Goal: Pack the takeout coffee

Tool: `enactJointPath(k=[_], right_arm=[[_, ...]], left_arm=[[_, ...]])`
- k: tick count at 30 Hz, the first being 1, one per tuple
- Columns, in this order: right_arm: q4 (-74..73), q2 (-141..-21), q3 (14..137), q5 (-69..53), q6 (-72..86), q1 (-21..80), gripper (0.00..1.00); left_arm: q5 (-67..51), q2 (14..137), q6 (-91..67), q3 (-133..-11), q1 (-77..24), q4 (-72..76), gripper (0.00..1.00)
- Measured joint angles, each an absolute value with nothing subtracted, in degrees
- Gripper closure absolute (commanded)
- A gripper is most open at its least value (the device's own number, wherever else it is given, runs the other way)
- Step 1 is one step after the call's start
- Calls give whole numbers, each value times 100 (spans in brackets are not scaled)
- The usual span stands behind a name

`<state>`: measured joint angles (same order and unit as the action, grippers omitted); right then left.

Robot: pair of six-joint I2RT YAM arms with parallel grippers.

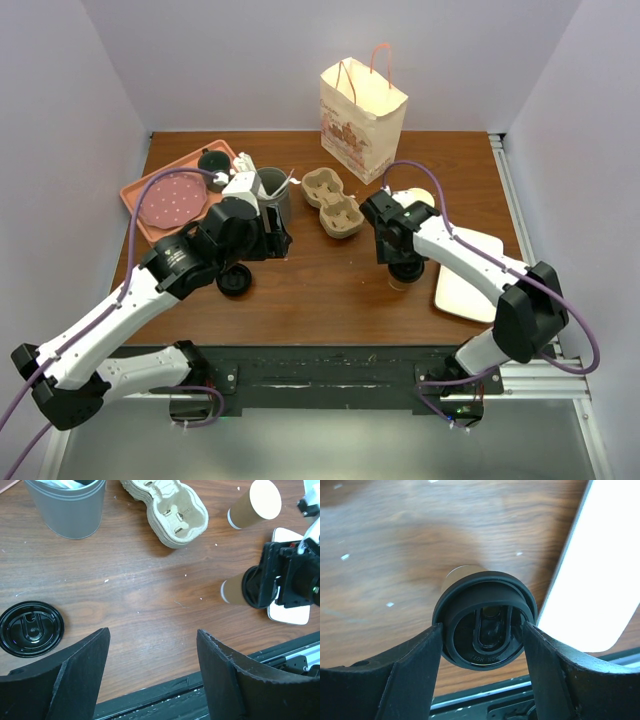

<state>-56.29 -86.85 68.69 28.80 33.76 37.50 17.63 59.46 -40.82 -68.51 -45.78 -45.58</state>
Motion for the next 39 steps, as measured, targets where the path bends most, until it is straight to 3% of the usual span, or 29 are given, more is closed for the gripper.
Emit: enactJointPath(k=[5, 11, 19, 27, 39], right_arm=[[-5623, -8674, 6847, 2947, 3273, 3500, 29], [-5900, -8829, 7452, 2738, 3183, 3470, 20], [-6165, -9238, 10311, 2661, 3179, 3448, 20], [-6106, -11098, 13399, 2770, 3492, 2646, 25], [-4410, -11716, 13299, 2040, 3811, 1496, 26]], left_arm=[[1772, 5911, -4064, -6851, -4578, -4569, 25], [1837, 5911, -3931, -6853, -4578, -4611, 24], [2060, 5885, -3802, -6899, -4578, -4648, 3], [2080, 5669, -3835, -7081, -4578, -4766, 0], [1774, 5588, -4569, -7105, -4578, -5078, 0]])
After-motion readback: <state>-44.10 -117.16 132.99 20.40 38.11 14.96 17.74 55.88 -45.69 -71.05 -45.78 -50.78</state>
